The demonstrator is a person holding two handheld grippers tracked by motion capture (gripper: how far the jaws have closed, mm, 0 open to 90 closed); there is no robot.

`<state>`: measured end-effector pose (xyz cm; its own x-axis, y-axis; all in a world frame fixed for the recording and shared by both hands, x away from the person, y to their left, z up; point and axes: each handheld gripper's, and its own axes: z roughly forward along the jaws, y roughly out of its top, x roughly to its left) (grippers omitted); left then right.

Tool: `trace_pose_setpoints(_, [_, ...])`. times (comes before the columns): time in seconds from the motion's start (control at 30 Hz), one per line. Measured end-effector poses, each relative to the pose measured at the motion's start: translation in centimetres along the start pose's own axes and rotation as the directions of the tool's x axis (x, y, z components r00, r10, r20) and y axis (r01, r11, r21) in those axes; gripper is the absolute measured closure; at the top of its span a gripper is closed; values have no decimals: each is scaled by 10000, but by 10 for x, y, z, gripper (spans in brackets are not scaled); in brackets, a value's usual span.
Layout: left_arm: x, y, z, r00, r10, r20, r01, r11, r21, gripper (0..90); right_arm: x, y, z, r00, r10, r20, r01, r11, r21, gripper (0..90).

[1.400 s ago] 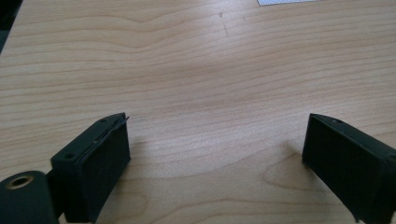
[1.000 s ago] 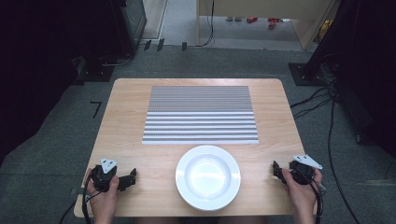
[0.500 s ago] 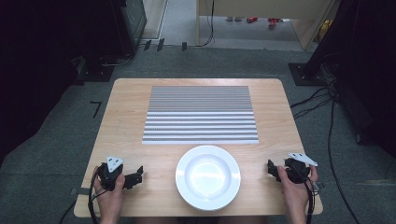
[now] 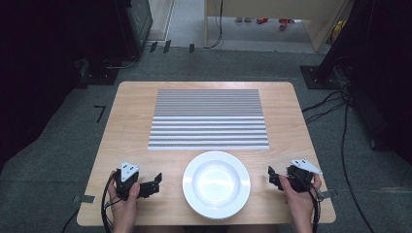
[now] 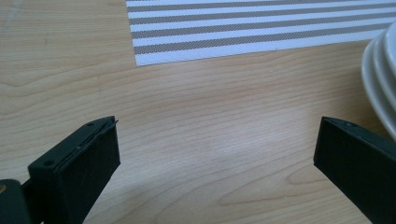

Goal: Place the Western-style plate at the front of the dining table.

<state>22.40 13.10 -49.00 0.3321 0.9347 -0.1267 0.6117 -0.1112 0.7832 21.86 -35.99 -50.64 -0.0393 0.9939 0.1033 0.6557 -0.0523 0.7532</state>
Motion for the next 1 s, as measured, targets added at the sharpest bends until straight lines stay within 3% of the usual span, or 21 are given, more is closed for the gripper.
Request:
trace_pose_setpoints(0.23, [-9, 0, 1, 9990, -231, 386, 228, 9997, 86, 4, 14, 3, -8, 9981, -271, -551, 254, 9992, -319, 63])
trace_pose_setpoints(0.67, [-31, -1, 3, 9940, -49, 1092, 33, 9999, 148, 4, 35, 3, -17, 9898, -671, -1255, 595, 9962, -635, 67])
trace_pose_setpoints(1.0, [-46, -3, 4, 9887, -165, 1491, 158, 9999, 62, 4, 50, 2, -20, 9813, -908, -1699, 797, 9943, -711, 77])
